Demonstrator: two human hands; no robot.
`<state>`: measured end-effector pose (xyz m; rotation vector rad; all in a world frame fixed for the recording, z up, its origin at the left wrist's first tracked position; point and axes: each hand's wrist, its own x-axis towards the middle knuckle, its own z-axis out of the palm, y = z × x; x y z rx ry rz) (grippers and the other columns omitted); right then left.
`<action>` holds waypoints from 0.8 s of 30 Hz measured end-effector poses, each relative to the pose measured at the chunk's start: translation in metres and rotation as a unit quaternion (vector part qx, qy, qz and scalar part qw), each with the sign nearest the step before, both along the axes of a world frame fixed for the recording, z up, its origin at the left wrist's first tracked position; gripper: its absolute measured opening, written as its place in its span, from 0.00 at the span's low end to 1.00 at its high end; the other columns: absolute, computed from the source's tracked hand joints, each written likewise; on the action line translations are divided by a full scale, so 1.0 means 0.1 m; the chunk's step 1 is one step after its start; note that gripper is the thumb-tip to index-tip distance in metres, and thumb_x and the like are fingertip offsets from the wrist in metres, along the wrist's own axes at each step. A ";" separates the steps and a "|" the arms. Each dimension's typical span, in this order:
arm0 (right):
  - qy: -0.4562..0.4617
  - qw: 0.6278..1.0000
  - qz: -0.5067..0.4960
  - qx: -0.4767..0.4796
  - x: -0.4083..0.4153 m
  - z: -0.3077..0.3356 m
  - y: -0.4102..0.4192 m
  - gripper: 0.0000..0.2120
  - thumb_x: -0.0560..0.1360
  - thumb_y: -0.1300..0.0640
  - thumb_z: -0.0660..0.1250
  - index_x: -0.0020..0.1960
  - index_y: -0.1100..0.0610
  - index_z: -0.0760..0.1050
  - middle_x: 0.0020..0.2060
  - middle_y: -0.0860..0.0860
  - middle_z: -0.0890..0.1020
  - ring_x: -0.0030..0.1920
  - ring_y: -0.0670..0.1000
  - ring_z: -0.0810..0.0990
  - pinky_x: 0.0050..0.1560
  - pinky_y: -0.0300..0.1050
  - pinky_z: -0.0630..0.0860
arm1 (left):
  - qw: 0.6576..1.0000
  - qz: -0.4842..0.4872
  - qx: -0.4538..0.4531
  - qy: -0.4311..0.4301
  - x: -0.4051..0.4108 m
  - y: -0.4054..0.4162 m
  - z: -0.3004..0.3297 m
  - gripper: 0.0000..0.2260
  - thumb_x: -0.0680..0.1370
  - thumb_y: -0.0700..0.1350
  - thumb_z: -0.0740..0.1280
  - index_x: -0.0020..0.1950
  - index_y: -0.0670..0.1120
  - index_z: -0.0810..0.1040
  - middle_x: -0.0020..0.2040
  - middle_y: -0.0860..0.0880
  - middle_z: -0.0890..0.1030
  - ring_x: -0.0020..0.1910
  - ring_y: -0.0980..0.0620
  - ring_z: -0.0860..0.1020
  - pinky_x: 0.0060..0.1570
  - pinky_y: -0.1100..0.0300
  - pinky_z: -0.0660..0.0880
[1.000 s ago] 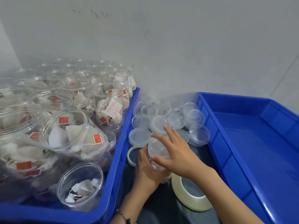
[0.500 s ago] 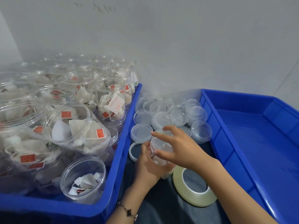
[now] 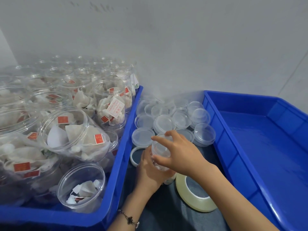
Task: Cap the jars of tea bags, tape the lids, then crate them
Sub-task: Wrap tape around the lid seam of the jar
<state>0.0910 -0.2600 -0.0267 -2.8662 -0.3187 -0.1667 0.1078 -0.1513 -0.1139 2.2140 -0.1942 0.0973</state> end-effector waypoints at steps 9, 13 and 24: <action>-0.086 0.979 -0.186 -0.016 -0.04 -0.17 0.44 0.27 0.72 0.37 0.60 0.67 0.49 0.68 0.55 0.58 0.72 0.50 0.59 0.72 0.39 0.47 0.68 | 0.997 -0.009 -0.074 -0.006 0.00 0.08 -0.01 0.21 0.68 0.43 0.73 0.59 0.47 0.74 0.45 0.60 0.73 0.45 0.65 0.74 0.46 0.69 0.71; -0.048 0.971 -0.224 -0.070 0.01 -0.16 0.49 0.27 0.74 0.36 0.54 0.67 0.51 0.62 0.54 0.58 0.69 0.52 0.58 0.71 0.39 0.46 0.65 | 0.997 -0.027 -0.044 -0.057 -0.01 0.05 0.08 0.09 0.71 0.44 0.67 0.40 0.55 0.68 0.36 0.55 0.73 0.38 0.65 0.73 0.33 0.71 0.70; 0.058 0.996 -0.058 -0.040 0.01 0.02 0.15 0.35 0.73 0.30 0.52 0.76 0.41 0.48 0.77 0.50 0.45 0.76 0.55 0.39 0.72 0.61 0.47 | 0.993 -0.027 -0.115 0.021 -0.03 0.04 0.00 0.35 0.58 0.54 0.76 0.61 0.51 0.68 0.53 0.59 0.75 0.52 0.65 0.75 0.46 0.74 0.70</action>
